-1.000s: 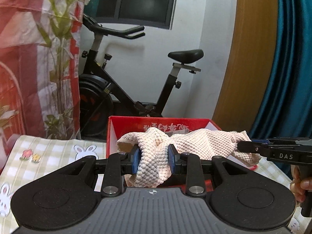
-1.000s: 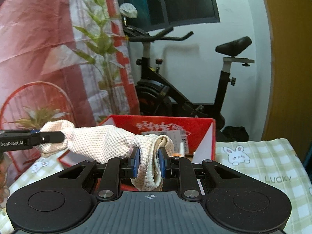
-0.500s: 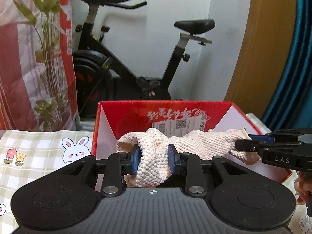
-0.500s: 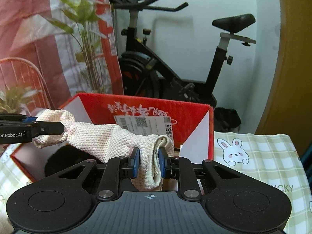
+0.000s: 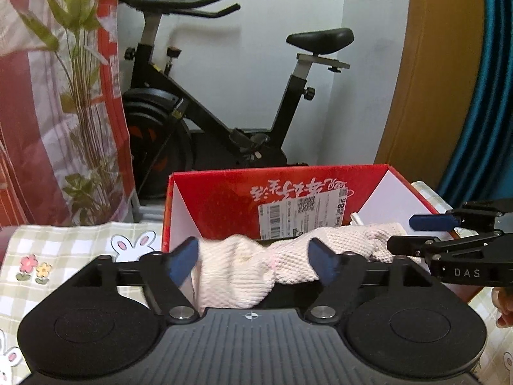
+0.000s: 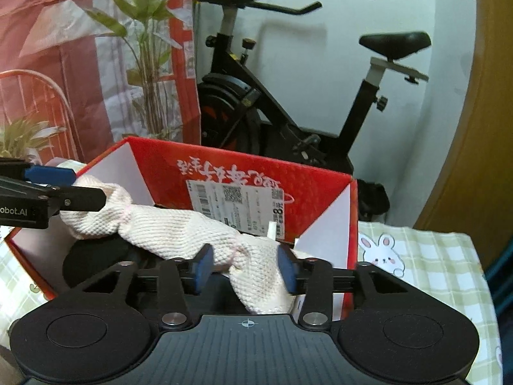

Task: Organize soft objects
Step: 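Lower the white towel into the red box and open both tools, then move both tools down to the black glove on the grey towel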

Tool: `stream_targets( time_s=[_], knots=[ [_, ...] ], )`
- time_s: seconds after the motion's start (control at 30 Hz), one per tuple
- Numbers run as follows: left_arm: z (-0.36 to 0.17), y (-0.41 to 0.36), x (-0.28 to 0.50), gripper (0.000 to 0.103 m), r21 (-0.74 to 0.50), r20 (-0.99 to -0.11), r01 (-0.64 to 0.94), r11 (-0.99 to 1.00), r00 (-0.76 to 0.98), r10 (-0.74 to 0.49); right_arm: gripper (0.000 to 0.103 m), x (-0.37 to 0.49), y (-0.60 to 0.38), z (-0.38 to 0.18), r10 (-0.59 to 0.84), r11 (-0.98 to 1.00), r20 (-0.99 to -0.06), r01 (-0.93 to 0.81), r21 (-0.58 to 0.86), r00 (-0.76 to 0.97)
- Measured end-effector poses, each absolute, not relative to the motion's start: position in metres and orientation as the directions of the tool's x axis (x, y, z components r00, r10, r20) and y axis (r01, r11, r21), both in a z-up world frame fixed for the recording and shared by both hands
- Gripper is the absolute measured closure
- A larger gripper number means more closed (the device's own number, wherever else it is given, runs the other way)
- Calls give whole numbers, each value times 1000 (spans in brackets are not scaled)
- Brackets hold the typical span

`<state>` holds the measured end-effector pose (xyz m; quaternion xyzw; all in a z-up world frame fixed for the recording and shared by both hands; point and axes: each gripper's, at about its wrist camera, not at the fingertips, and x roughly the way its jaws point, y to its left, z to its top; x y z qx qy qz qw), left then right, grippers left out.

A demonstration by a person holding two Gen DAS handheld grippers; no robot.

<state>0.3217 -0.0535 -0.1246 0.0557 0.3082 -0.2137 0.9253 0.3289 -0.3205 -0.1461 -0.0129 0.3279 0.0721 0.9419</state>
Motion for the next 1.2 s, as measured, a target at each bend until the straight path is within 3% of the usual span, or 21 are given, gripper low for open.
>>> stream_targets(
  time_s=[0.07, 0.17, 0.4, 1.2],
  knots=[
    [-119, -54, 315, 11, -16, -582, 434, 901, 729, -361, 38, 323, -318, -139, 130, 988, -603, -153, 13, 787],
    [-111, -54, 304, 5, 0, -566, 442, 897, 739, -364, 25, 312, -318, -127, 127, 988, -588, -154, 3, 799],
    [-99, -49, 278, 0, 34, -558, 427, 904, 758, -337, 1, 293, -315, -109, 104, 991, -569, -132, -7, 816],
    [-56, -4, 185, 0, 45, -484, 357, 933, 825, -292, 0, 205, -284, -73, 112, 991, -535, -133, 0, 837]
  ],
)
